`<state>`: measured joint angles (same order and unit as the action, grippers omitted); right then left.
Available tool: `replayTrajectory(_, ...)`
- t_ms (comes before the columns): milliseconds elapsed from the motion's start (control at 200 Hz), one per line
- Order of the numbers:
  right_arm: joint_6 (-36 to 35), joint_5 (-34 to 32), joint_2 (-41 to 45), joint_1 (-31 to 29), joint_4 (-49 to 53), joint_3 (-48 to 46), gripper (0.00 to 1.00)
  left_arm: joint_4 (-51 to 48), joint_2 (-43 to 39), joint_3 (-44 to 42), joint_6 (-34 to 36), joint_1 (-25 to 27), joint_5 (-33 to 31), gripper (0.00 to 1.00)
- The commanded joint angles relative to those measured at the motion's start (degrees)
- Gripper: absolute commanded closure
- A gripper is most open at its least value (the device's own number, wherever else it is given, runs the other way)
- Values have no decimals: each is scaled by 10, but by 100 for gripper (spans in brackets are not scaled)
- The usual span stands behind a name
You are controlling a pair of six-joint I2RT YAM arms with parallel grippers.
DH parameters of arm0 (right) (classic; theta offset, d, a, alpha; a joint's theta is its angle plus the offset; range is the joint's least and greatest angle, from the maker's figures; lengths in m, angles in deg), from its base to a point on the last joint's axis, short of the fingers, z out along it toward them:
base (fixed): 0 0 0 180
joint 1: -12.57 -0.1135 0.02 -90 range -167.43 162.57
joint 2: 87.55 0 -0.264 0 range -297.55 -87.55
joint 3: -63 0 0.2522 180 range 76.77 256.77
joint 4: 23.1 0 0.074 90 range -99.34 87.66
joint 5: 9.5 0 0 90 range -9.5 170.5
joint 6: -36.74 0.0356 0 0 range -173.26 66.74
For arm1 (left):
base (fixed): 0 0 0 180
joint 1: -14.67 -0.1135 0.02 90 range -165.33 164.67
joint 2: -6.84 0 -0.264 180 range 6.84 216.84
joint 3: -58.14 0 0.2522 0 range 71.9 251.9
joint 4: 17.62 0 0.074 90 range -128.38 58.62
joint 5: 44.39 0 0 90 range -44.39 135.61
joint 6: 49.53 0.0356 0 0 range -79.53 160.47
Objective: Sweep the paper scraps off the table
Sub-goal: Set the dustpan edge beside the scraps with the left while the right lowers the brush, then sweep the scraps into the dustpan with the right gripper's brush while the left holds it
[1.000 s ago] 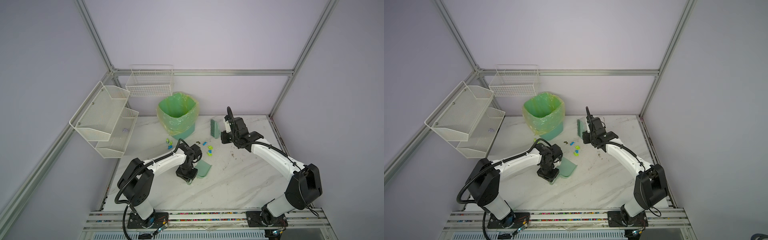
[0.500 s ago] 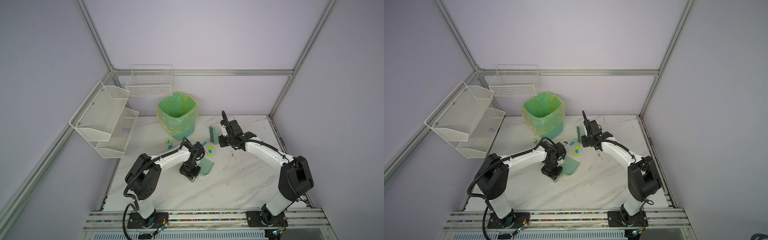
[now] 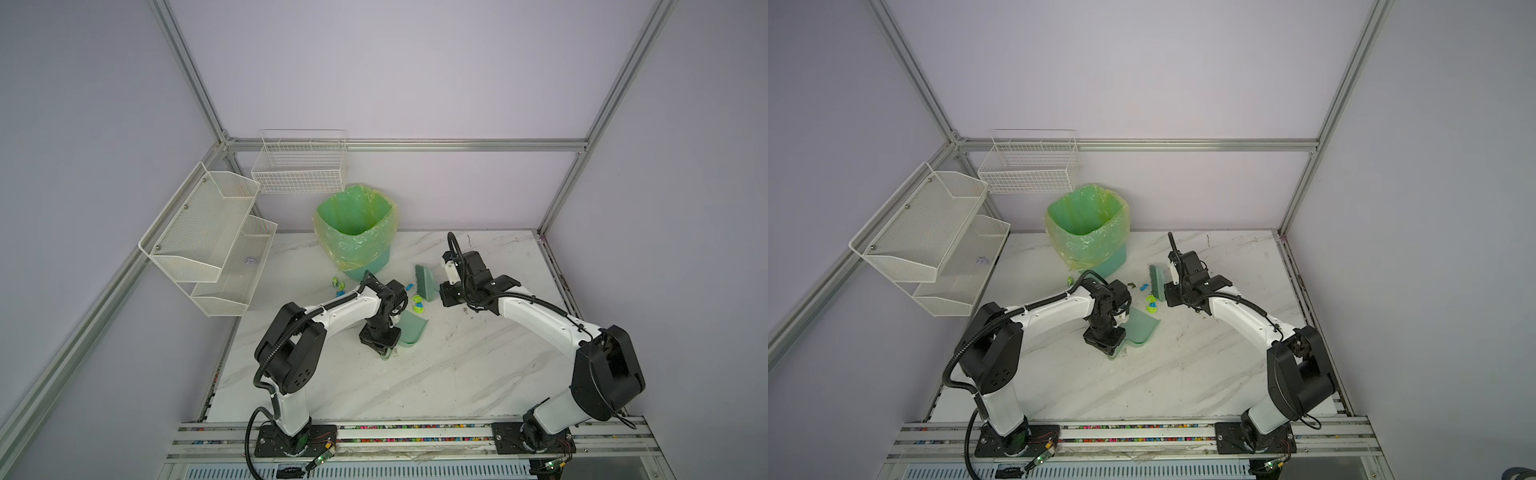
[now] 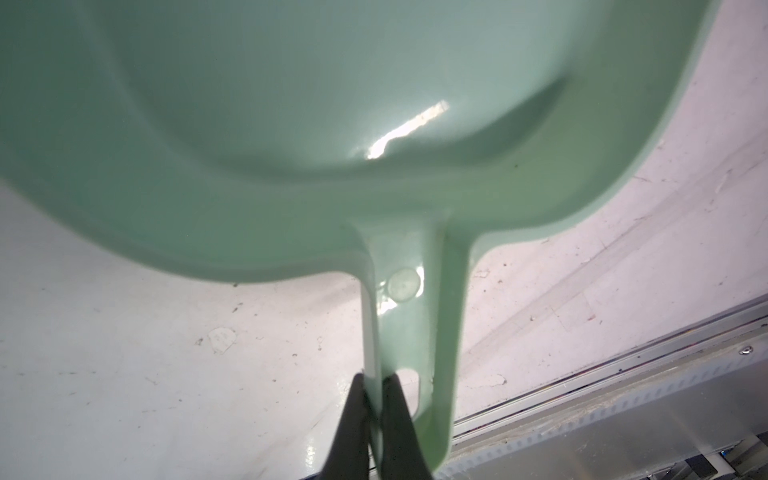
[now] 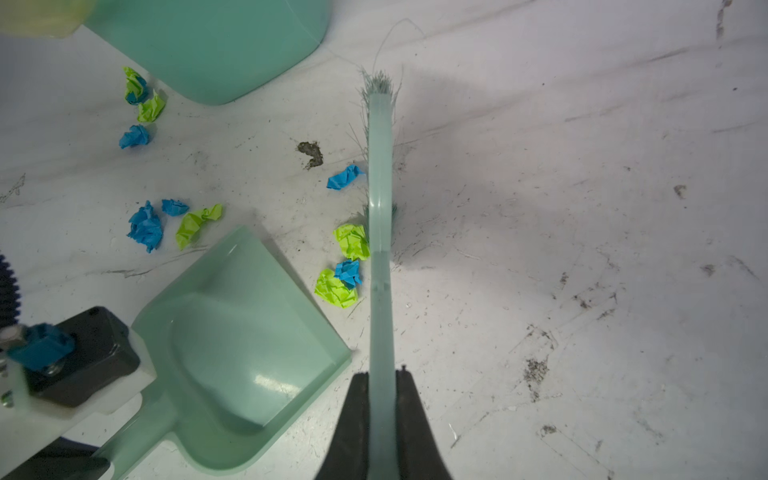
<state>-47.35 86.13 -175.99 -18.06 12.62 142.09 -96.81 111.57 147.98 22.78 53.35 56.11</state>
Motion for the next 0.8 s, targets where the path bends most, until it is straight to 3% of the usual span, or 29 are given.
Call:
replayTrajectory(0,-4,13,16,-12,-2,-5,100,-9,12,60,24,-14,7,100)
replayTrajectory(225,3,14,37,-40,17,-11,100,-16,32,80,43,-35,11,100)
replayTrajectory(525,28,76,114,-51,6,-32,100,-16,44,86,49,-39,14,100)
replayTrajectory(615,56,41,127,-51,-3,-31,100,-15,46,85,48,-39,16,100)
replayTrajectory(665,70,-12,125,-51,2,-18,100,-15,46,85,49,-39,16,100)
replayTrajectory(795,61,-78,82,-45,12,39,100,-18,43,83,49,-39,11,100)
